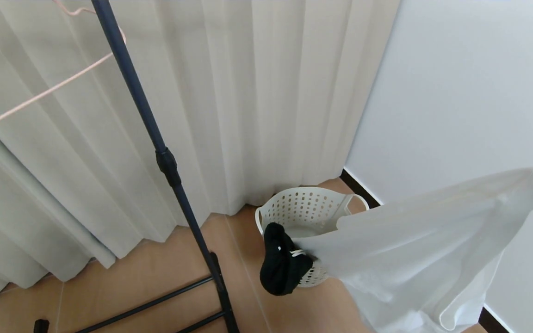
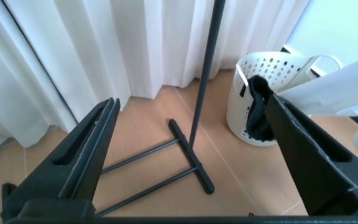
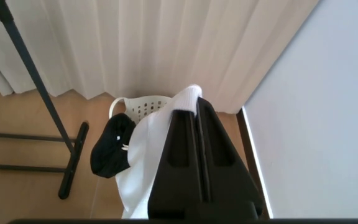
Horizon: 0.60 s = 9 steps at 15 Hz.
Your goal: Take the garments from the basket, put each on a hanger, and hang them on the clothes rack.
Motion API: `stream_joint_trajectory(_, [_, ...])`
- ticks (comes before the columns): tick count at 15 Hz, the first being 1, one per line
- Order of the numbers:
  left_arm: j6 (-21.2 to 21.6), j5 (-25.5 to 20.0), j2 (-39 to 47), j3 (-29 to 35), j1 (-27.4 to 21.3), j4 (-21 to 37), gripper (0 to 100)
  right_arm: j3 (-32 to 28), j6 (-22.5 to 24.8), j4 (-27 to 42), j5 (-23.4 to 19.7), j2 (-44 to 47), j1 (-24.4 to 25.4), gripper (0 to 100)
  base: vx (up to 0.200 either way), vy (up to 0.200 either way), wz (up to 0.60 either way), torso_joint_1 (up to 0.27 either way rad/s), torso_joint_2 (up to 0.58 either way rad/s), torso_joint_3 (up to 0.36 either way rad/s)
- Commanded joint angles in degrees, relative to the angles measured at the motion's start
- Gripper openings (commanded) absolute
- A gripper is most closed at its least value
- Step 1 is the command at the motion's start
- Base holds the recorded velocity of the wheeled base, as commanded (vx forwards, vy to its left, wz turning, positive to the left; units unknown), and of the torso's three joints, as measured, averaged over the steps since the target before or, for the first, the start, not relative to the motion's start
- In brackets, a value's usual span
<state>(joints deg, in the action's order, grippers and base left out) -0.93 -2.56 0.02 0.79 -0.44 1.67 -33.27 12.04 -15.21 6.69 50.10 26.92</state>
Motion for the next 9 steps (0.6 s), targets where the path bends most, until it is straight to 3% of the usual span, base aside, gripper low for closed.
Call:
stream_joint_trajectory(1, [0.0,0.0,0.0,0.0,0.0,0.0,100,0.0,0.0,-0.1,0.0,0.3,0.0,0,0.000,0.000,0.00,0.095,-0.38,-0.066])
stream_joint_trajectory(9, [0.0,0.0,0.0,0.0,0.0,0.0,100,0.4,0.0,0.0,0.0,0.4,0.0,0,0.000,0.000,0.00,0.157,-0.48,-0.126])
